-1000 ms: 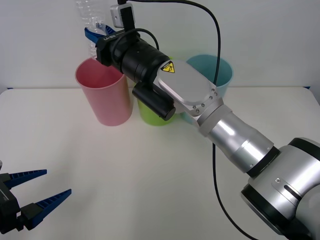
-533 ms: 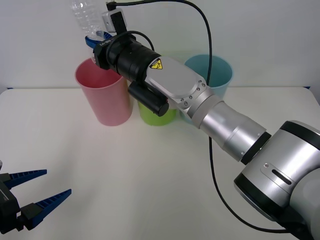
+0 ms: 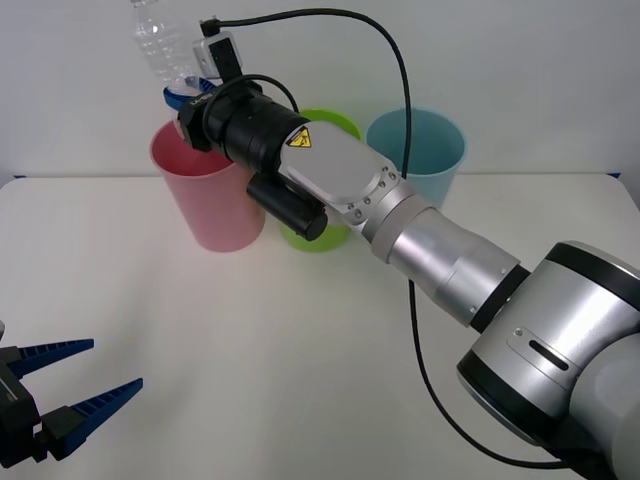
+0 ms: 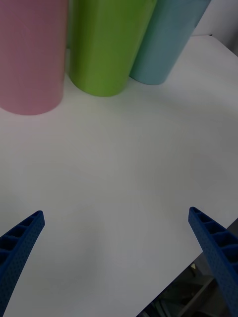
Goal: Put cans in the blue bin and PET bottles in the pink bin and trash in the green bin.
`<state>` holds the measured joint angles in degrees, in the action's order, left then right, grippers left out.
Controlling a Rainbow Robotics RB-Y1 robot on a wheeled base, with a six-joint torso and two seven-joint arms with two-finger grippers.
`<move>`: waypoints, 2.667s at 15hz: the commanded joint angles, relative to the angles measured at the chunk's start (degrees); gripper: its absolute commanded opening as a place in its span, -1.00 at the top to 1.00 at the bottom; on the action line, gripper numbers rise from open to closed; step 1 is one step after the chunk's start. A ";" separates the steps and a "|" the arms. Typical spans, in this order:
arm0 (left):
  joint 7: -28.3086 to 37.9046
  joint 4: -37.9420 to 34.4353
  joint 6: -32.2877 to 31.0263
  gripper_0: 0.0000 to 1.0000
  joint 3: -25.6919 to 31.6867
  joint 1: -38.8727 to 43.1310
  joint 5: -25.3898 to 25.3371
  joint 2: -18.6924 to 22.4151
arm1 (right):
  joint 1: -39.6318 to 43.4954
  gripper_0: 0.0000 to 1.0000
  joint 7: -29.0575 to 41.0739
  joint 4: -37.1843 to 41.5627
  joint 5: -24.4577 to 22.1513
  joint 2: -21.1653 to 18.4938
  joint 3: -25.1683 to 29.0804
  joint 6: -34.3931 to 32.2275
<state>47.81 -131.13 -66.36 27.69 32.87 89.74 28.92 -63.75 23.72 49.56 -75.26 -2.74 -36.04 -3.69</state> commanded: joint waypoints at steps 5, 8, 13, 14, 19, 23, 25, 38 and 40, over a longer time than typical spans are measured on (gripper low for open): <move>0.00 0.00 0.00 -1.00 0.00 0.00 0.00 0.00 | 0.03 0.25 -0.43 0.01 0.02 0.19 -0.44 1.14; 0.00 0.00 0.00 -1.00 0.00 0.00 0.00 0.00 | 0.03 -0.02 -0.43 0.01 0.02 0.27 -0.53 1.23; 0.00 0.00 0.00 -1.00 0.00 0.00 0.00 0.00 | 0.03 -0.91 -0.78 0.01 -0.06 0.27 -0.53 1.58; 0.00 0.00 0.00 -1.00 0.00 0.00 0.00 0.00 | 0.03 -1.00 -0.96 0.01 -0.33 0.19 -0.53 1.58; 0.00 0.00 0.00 -1.00 0.00 0.00 0.00 0.00 | 0.03 -1.00 -1.14 0.01 -0.94 0.27 -0.53 1.67; 0.00 0.00 0.00 -1.00 0.00 0.00 0.00 0.00 | 0.03 -1.00 -0.52 1.15 -0.59 -0.25 -0.53 1.23; 0.00 0.00 0.00 -1.00 0.00 0.00 0.00 0.00 | 0.21 -1.00 0.18 4.67 1.87 -2.89 -0.35 -1.67; 0.00 0.00 0.00 -1.00 0.00 0.00 0.00 0.00 | 35.72 -1.00 3.52 53.53 6.79 -33.04 13.27 -23.64; 0.00 0.00 0.00 -1.00 0.00 0.00 0.00 0.00 | 44.86 -1.00 3.79 56.96 1.25 -29.96 23.64 -34.63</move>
<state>47.81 -131.13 -66.36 27.68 32.87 89.74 28.92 -22.08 27.38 105.30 -71.97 -33.95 -16.05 -34.40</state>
